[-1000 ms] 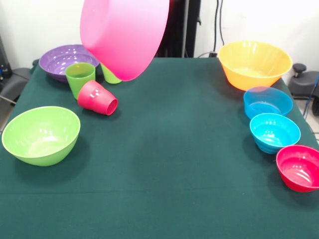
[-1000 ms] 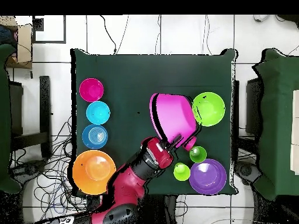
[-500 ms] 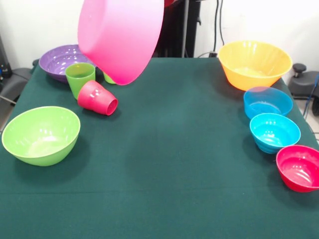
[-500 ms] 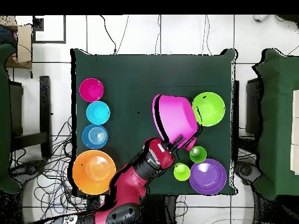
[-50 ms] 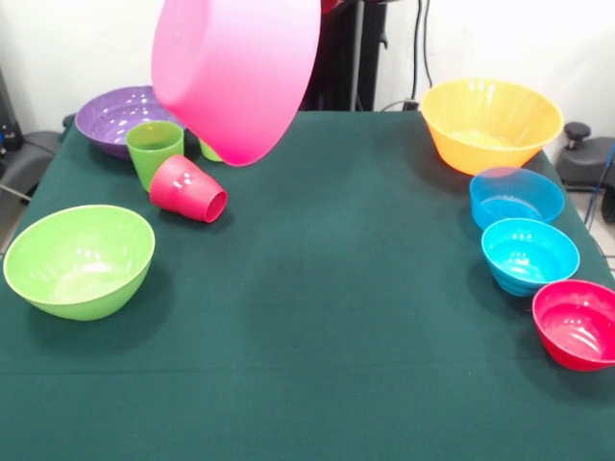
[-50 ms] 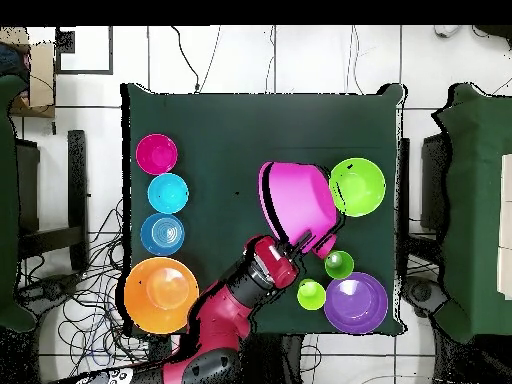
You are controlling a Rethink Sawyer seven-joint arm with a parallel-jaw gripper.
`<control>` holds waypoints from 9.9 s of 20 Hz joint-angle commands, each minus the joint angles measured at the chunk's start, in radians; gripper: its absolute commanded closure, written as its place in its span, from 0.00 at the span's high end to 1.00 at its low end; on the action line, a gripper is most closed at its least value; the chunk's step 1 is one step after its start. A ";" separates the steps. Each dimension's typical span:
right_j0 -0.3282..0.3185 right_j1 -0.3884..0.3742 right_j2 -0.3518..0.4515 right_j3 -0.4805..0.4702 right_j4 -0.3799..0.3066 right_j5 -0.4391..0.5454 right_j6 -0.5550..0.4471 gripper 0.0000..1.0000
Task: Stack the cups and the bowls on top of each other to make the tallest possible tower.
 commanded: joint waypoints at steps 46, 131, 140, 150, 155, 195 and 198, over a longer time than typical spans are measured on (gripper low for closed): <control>-0.012 0.018 0.274 -0.029 0.158 -0.160 0.142 0.00; 0.040 0.041 0.474 -0.071 0.551 -0.358 -0.150 0.00; 0.038 0.028 0.500 -0.075 0.589 -0.395 -0.186 0.00; 0.025 0.012 0.507 -0.072 0.571 -0.415 -0.183 0.00; 0.024 0.010 0.505 -0.070 0.562 -0.411 -0.182 0.00; 0.015 0.009 0.494 -0.070 0.541 -0.422 -0.139 1.00; 0.015 0.017 0.500 -0.074 0.574 -0.443 -0.173 1.00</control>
